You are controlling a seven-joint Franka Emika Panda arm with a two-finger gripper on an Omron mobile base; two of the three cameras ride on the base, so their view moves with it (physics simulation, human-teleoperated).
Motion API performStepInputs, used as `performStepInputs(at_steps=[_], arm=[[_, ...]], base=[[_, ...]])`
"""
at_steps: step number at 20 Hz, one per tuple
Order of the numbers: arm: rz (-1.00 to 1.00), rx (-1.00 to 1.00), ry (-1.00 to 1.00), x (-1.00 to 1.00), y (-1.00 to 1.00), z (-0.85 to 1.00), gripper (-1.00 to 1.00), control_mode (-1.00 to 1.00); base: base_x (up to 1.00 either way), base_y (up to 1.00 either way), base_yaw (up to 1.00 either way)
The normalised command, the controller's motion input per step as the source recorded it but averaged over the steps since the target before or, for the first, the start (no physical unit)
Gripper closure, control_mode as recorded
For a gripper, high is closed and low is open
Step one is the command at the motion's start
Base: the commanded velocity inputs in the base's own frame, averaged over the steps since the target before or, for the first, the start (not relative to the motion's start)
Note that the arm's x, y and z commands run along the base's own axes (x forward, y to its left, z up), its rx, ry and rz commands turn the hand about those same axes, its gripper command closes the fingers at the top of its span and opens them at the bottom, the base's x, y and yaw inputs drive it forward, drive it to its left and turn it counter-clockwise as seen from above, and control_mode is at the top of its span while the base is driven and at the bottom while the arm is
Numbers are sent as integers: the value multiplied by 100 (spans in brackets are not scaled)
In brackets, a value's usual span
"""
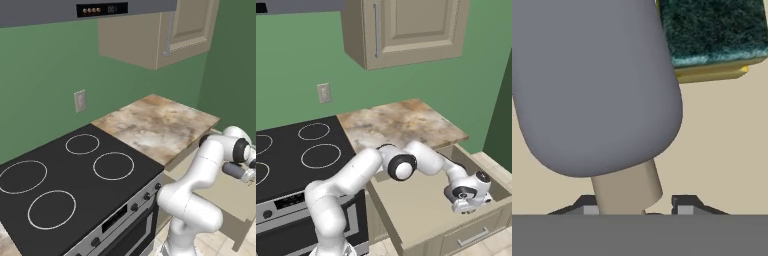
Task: Restock the sink supplies by placing the sponge and soap dispenser on the counter and next to the sink. Make sure the soap dispenser is upright.
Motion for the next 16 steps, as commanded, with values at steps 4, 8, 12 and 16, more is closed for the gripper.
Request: performStepInputs(at_steps=[4,8,12,16], arm=[[0,0,0,0,26,0,100,-100],[0,-2,-3,-7,24,41,100,-100],[0,-7,-10,-16,31,98,100,-100],[0,-9,-12,-28,33,100,100,-100]], base=[[0,0,0],[0,0,0],[0,0,0],[0,0,0]])
